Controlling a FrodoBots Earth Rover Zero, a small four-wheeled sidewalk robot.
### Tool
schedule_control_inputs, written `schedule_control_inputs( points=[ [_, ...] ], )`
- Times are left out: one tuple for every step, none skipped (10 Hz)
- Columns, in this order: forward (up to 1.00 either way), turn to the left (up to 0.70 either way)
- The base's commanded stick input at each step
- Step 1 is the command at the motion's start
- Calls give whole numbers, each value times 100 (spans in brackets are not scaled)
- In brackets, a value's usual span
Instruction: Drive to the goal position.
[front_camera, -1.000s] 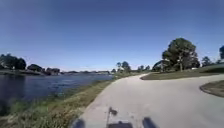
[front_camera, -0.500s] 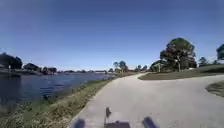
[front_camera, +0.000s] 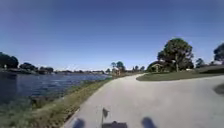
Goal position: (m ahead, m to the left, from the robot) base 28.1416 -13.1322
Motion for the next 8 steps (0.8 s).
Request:
schedule_control_inputs(
  points=[
    [85,0],
    [85,0],
    [85,0],
    [85,0],
    [85,0],
    [85,0],
    [85,0],
    [85,0]
  ],
)
